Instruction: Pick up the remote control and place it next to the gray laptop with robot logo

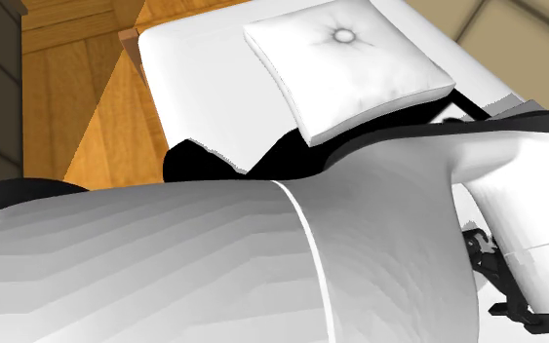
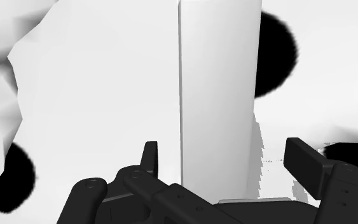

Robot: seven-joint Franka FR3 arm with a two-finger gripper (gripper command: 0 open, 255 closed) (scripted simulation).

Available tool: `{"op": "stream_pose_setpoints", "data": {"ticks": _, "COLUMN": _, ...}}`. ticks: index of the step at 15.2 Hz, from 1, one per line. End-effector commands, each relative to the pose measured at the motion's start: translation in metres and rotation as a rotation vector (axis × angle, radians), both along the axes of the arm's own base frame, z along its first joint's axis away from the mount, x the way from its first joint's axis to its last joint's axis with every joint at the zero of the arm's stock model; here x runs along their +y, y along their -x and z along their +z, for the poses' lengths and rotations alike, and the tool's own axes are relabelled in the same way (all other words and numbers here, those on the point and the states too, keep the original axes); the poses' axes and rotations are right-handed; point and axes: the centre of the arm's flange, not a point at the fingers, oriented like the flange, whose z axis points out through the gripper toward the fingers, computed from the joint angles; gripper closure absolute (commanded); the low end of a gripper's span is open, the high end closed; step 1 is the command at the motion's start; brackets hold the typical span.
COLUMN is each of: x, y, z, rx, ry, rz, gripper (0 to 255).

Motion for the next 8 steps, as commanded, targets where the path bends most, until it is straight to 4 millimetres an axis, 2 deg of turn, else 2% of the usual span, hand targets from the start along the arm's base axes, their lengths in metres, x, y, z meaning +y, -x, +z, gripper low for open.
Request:
{"op": "stream_pose_setpoints", "data": {"ticks": 1, "x": 0.002, "y": 0.000, "z": 0.024, "rx": 0.000, "ry": 0.000, "rz": 0.000, "gripper": 0}}
{"op": "stream_pose_setpoints", "data": {"ticks": 2, "x": 0.001, "y": 0.000, "z": 0.034, "rx": 0.000, "ry": 0.000, "rz": 0.000, "gripper": 0}}
{"op": "stream_pose_setpoints", "data": {"ticks": 8, "x": 0.001, "y": 0.000, "z": 0.034, "rx": 0.000, "ry": 0.000, "rz": 0.000, "gripper": 0}}
